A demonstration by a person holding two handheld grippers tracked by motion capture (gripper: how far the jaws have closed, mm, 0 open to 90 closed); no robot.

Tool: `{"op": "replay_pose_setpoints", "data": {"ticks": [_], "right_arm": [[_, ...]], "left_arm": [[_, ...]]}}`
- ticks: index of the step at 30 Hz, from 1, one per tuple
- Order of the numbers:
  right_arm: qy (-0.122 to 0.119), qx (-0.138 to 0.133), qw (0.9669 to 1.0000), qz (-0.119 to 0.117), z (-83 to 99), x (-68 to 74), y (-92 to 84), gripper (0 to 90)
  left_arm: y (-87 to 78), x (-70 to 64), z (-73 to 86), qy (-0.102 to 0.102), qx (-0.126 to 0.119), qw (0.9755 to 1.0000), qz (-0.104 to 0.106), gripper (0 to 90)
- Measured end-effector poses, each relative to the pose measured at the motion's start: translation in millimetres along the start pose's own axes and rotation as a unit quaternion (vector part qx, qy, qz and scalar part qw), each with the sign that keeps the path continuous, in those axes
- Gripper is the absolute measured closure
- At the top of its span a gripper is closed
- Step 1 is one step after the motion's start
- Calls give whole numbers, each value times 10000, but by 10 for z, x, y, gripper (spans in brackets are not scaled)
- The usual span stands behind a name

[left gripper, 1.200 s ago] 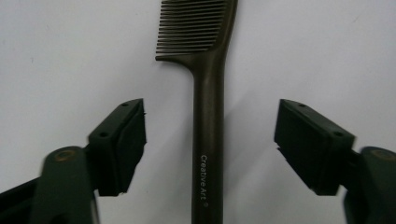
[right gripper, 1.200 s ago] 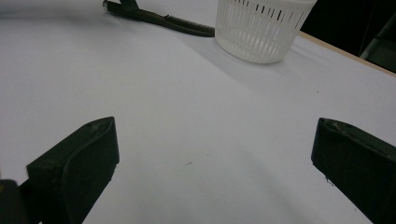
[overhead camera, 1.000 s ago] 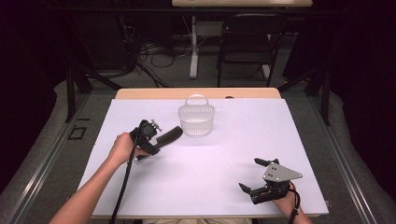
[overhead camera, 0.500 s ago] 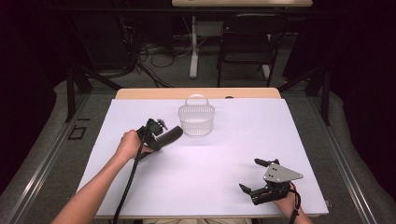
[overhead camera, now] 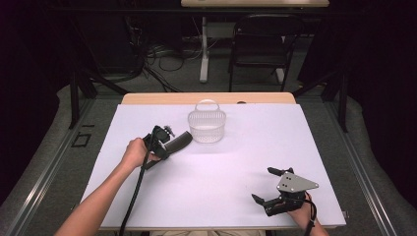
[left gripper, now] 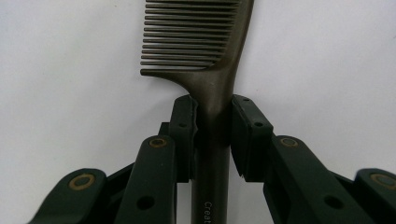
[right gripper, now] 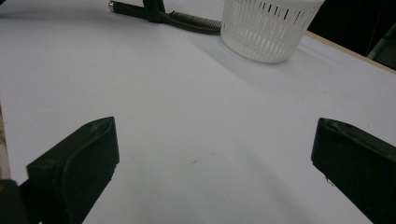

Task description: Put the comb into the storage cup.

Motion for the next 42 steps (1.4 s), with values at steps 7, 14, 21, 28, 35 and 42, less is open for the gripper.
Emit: {"op": "replay_pose_setpoints", "data": {"ticks": [7,14,21,28,35,42], "right_arm": [[9,-25,10000,-17,1,-3,-6,6],[1,-27,10000,7,-3,1,-14,6],[5,-17,10000,1,-2,-2,-9,6],[43,-3,10000,-4,1,-3,-5,6],[29,-12,10000,7,1,0,-3,6],[-5,8,10000,5,0,-1,4,6]], "left_arm": [[-62,15,52,-77,-174,9998,-66,725],[-176,89,134,-279,-429,9987,-30,725],[-268,158,242,-574,-801,9950,129,725],[-348,178,357,-908,-1359,9860,343,725],[-379,148,438,-1110,-1801,9765,406,725],[-390,112,497,-1310,-2202,9656,447,725]]}}
Point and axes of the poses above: each handheld gripper's, and its own axes: y roughly forward along the jaws, z roughly out of its underside, x roughly to its left, the point moved 1 cm from there along y, roughly forward along the jaws, and after that the axes turned 14 degrees about -z, right-handed, at the moved point
